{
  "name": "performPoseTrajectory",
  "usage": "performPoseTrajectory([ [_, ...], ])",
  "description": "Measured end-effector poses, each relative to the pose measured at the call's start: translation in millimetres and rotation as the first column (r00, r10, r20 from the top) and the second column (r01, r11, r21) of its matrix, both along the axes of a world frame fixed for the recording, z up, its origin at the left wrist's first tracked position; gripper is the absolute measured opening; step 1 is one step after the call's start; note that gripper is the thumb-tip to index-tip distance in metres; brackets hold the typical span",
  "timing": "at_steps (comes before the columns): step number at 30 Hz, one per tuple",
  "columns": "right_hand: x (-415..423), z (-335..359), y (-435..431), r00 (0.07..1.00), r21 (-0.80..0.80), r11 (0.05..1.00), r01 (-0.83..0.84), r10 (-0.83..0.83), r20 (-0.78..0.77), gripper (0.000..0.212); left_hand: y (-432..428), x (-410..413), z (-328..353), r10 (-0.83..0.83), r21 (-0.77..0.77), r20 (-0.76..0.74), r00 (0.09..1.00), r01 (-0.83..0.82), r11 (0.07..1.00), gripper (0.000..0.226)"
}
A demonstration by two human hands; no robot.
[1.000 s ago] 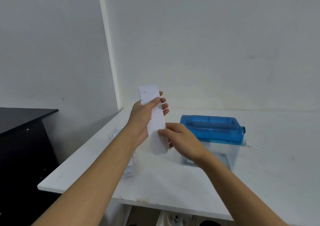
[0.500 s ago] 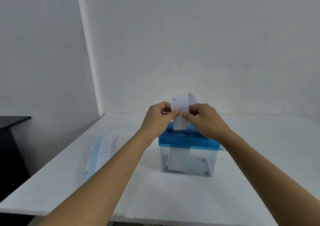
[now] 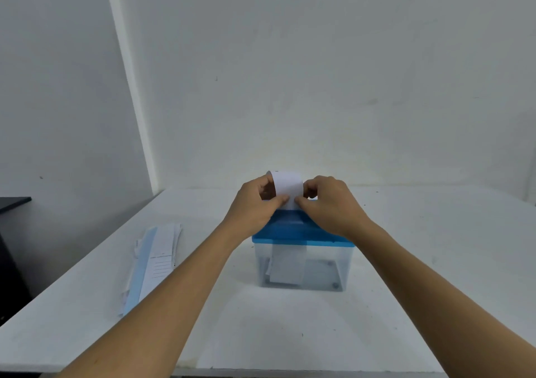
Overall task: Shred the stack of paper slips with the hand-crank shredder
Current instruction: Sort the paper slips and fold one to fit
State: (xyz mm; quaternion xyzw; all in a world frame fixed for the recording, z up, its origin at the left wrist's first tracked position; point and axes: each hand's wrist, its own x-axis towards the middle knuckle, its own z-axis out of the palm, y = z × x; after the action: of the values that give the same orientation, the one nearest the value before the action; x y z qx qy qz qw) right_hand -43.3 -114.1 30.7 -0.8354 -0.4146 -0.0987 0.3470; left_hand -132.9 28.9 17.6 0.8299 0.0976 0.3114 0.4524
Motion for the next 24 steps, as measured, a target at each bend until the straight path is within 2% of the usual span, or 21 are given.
performPoseTrajectory([
  [4,1.4,-4.7,2.1,0.995,-0.067,0.994,0.087,-0.083,0.057,0.02,-2.3,2.1,-5.8,0.053,0.086,-0.055,0.997,-0.048,0.995,0.037],
  [9,0.0,-5.8,6.0,0.989,-0.056,0.991,0.124,-0.119,0.093,0.021,-5.4,4.5,-8.5,0.126,0.08,-0.029,0.992,-0.123,0.989,0.039],
  [16,1.5,-6.9,7.0,0.988,-0.083,0.989,0.121,-0.112,0.105,0.02,-3.5,1.7,-6.5,0.097,0.072,-0.094,0.991,-0.091,0.993,0.038],
  [24,3.7,-7.6,8.8,0.988,-0.078,0.988,0.13,-0.123,0.096,0.021,-11.7,8.5,-11.5,0.168,0.047,-0.114,0.979,-0.164,0.985,0.02],
])
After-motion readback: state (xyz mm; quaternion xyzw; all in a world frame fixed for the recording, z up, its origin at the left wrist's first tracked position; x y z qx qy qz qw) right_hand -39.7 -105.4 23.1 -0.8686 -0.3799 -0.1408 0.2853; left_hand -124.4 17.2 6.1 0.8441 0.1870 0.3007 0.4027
